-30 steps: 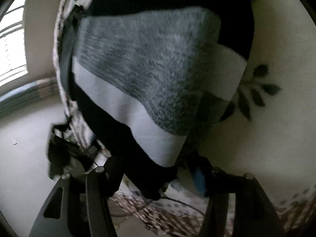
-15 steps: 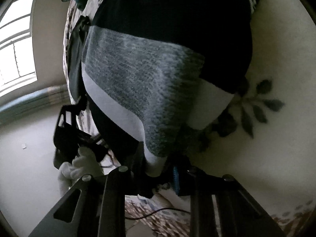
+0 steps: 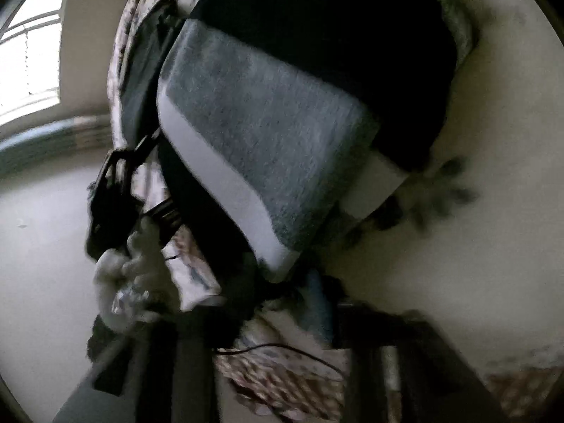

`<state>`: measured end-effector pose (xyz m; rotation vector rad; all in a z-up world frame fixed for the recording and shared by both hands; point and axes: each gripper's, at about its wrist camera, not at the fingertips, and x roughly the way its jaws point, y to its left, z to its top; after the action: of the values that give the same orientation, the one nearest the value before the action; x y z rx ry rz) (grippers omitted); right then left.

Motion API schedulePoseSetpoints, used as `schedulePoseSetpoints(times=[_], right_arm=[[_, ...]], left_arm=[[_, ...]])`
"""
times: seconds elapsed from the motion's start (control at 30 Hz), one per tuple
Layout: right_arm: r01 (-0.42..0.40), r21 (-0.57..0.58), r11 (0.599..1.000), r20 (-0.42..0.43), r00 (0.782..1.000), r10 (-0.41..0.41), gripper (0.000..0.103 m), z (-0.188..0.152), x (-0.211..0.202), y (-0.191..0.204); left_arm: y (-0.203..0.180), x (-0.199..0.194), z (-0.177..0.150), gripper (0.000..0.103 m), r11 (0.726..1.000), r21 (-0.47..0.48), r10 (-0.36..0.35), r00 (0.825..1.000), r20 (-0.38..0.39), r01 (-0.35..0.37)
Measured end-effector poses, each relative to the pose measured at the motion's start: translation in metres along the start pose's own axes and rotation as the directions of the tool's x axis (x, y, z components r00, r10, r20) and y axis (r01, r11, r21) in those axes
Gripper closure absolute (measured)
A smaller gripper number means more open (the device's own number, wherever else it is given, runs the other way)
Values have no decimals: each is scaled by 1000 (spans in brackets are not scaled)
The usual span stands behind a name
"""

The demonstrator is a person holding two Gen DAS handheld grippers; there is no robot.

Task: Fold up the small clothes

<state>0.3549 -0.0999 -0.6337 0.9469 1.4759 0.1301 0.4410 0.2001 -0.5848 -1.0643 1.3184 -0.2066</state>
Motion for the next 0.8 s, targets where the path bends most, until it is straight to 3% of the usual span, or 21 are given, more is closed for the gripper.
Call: schedulePoseSetpoints(times=[0.1, 0.2, 0.27, 0.3, 0.33, 0.37, 0.4, 0.47, 0.53, 0.6, 0.7, 0.77, 0.8], right_arm=[[36, 9, 999, 109, 993, -37, 49, 22, -48, -10], [58, 49, 997, 193, 979, -66, 37, 66, -74, -28], [58, 82, 995, 183, 981, -72, 37, 99, -71, -46], [38, 111, 993, 133, 990, -53, 37, 114, -58, -57], [18, 144, 989, 97, 995, -32, 41, 124, -47, -65], [6, 159, 987, 94, 995, -21, 57, 128, -44, -71], [-2, 150, 989, 119, 993, -16, 93, 127, -48, -71], [8, 99, 995, 180, 983, -26, 94, 123, -60, -63], [32, 74, 997, 222, 974, -48, 94, 115, -80, -58], [80, 75, 994, 203, 975, -94, 94, 110, -83, -64], [73, 62, 995, 58, 995, -77, 89, 114, -62, -71], [72, 21, 997, 50, 996, -73, 76, 122, -72, -72], [54, -25, 998, 66, 996, -53, 60, 128, -78, -68]], left_arm=[[10, -21, -21, 39, 1000, -18, 12, 999, 30, -12], [17, -26, -41, 39, 999, -34, 27, 999, 36, -26], [17, -23, -53, 39, 998, -22, 56, 998, 43, -55], [16, -19, -56, 39, 998, -19, 61, 997, 39, -60], [15, -16, -60, 39, 998, -20, 61, 997, 36, -61], [14, -14, -64, 39, 998, -21, 62, 997, 40, -61], [12, -13, -66, 39, 998, -17, 63, 997, 44, -62], [9, -12, -67, 39, 997, -7, 72, 996, 54, -72], [6, -9, -68, 39, 997, 3, 72, 996, 56, -72], [6, -6, -68, 39, 997, 14, 80, 995, 58, -81], [6, -1, -68, 33, 995, 26, 93, 994, 60, -94], [10, 0, -68, 32, 997, 15, 68, 996, 63, -69], [10, 1, -68, 31, 998, 10, 60, 996, 68, -60]])
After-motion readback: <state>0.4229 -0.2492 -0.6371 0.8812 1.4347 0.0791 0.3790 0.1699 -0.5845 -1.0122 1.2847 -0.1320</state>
